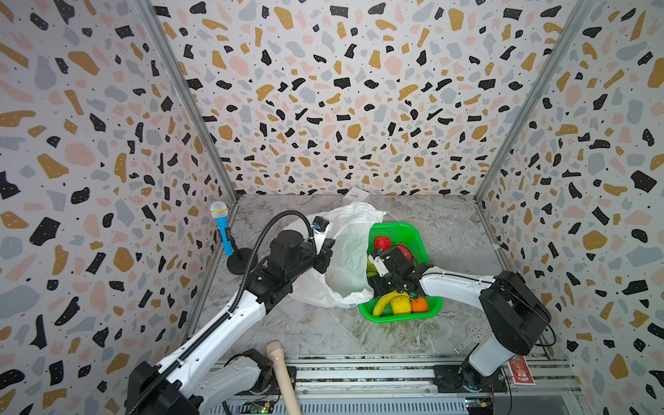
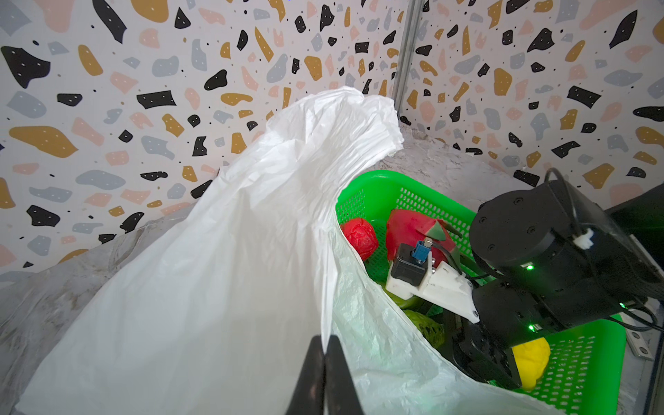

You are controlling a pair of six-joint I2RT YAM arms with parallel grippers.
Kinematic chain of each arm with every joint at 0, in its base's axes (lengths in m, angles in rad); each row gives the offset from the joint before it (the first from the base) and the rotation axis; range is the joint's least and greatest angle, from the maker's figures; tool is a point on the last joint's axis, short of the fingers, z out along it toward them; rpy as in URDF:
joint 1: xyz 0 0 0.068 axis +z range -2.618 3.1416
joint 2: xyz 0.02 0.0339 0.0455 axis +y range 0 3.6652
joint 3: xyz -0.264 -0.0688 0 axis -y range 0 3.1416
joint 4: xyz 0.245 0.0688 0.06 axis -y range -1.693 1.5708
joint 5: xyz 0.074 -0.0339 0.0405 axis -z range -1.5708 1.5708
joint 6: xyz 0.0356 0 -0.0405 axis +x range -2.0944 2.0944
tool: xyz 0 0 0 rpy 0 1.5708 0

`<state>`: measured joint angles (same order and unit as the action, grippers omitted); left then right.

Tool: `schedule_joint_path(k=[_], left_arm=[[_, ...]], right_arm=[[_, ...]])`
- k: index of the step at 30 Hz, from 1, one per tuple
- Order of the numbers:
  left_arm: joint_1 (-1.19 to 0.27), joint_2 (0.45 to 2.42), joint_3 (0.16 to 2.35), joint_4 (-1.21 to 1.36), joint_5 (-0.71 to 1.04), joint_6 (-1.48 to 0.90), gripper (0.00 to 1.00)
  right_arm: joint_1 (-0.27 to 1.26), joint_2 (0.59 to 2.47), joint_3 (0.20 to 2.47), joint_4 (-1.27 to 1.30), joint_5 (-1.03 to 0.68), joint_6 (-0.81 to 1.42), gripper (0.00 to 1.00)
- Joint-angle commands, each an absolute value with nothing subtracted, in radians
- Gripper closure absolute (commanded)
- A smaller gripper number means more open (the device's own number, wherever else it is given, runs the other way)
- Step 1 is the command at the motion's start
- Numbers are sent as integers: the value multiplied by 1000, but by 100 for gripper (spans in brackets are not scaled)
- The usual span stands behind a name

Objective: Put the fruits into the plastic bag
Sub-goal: 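Lower the right gripper onto the green custard apple in the basket, then carry the green custard apple into the bag and release it with the right gripper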

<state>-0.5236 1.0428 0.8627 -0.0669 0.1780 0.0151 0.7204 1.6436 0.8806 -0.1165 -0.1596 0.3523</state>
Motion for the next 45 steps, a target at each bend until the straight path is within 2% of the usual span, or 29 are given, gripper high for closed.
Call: schedule_joint_path(k=[1, 4, 7, 15, 22, 31, 37, 41, 45], left_arm=[[-518, 1042, 894, -52, 176, 31, 100], [-518, 1043, 896, -50, 177, 29, 100], [-518, 1044, 896, -50, 179, 29, 100], [-518, 1046, 891, -44, 182, 25, 100], [-518, 1049, 887, -38, 188, 21, 100], [-518, 1043, 879, -37, 202, 0, 100], [-518, 1028, 873, -32, 208, -11, 100], [-520, 1022, 864, -24, 218, -21, 100], [-521, 1017, 855, -18, 227, -26, 100]], right_arm=[[721, 1639, 904, -134, -119, 361, 25], [721, 1603, 885, -102, -120, 361, 39], [719, 1538, 864, -82, -115, 364, 45], [719, 1313, 830, -98, -46, 359, 48], [768, 1215, 840, -14, -122, 303, 47], [863, 1455, 1031, -3, -200, 235, 45], [865, 1698, 1256, -147, -174, 188, 42], [865, 1821, 1375, -217, -154, 163, 36], [862, 1869, 1442, -235, -133, 161, 25]])
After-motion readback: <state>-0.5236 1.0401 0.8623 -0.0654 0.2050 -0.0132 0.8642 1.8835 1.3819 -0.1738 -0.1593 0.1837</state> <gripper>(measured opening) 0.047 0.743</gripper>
